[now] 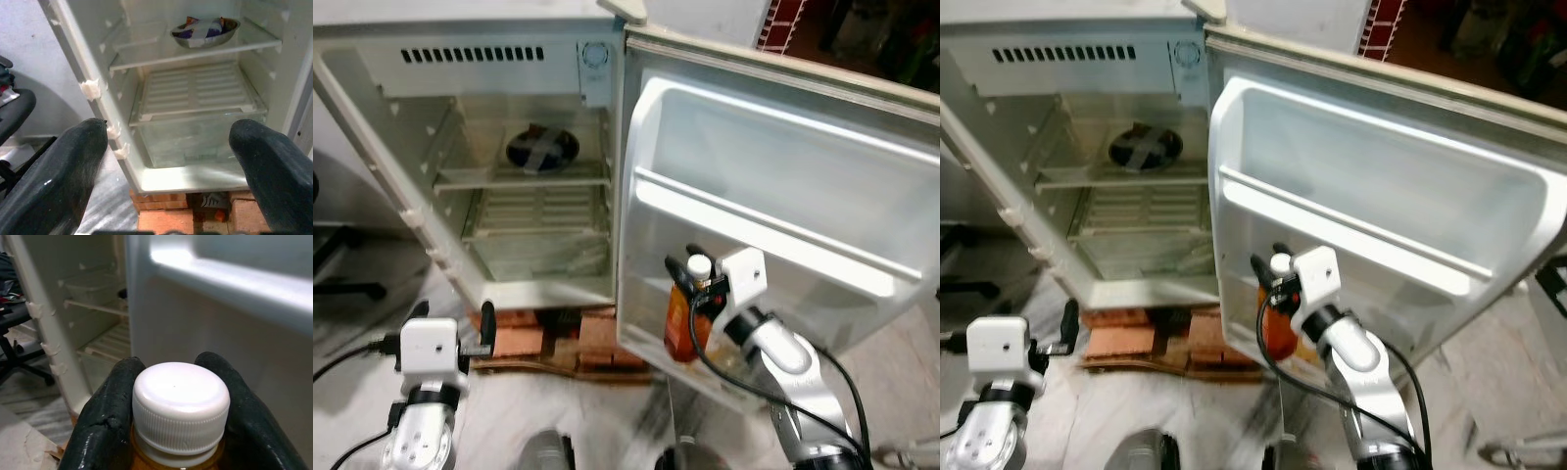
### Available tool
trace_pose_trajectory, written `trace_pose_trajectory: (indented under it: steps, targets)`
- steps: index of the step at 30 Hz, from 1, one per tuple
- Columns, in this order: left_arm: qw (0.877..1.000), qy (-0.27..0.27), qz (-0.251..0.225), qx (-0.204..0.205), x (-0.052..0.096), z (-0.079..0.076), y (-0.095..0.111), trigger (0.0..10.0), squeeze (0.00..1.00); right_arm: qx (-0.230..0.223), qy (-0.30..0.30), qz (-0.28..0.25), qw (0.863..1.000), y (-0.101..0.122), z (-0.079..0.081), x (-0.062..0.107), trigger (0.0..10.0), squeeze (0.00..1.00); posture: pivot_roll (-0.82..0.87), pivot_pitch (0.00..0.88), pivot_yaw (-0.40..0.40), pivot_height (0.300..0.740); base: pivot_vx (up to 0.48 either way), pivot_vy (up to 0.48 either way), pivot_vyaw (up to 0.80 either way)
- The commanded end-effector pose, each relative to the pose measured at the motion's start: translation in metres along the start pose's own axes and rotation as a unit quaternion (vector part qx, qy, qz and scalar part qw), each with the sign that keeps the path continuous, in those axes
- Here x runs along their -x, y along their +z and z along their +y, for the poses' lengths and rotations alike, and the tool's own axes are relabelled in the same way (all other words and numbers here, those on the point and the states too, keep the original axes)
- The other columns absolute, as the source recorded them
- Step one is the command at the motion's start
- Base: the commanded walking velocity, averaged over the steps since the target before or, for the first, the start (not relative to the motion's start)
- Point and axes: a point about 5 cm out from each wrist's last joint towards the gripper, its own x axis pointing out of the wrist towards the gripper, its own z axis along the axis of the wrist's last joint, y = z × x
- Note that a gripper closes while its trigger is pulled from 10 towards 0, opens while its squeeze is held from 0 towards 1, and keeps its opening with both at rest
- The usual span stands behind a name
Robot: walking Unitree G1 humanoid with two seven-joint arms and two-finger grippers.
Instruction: Restocking fridge
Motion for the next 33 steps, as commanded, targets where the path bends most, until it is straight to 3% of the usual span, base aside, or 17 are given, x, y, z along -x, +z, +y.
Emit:
trace_pose_trajectory:
  steps: [1,14,18,33]
  targets:
    - [1.000,0.000,0.008,-0.007,0.002,0.002,-0.002,10.0,0.00,-0.002,0.009,-0.012,1.000,0.005,0.002,-0.001,10.0,0.00,0.02,0.101,-0.006,0.642,0.000,0.000,0.00]
    - [1.000,0.011,0.008,-0.014,0.001,0.005,-0.001,10.0,0.00,0.001,0.014,-0.017,1.000,0.007,0.004,-0.006,10.0,0.00,0.03,0.118,-0.007,0.623,0.000,0.000,0.00]
    - [0.998,0.055,0.018,-0.029,0.000,0.018,-0.003,10.0,0.00,0.010,0.006,-0.019,1.000,0.007,0.002,-0.010,10.0,0.00,0.03,0.122,-0.003,0.623,0.000,0.000,0.00]
    - [0.998,0.043,0.022,-0.033,0.000,0.018,-0.004,10.0,0.00,0.026,-0.012,-0.041,0.999,0.014,-0.002,-0.027,10.0,0.00,0.03,0.143,0.007,0.613,0.000,0.000,0.00]
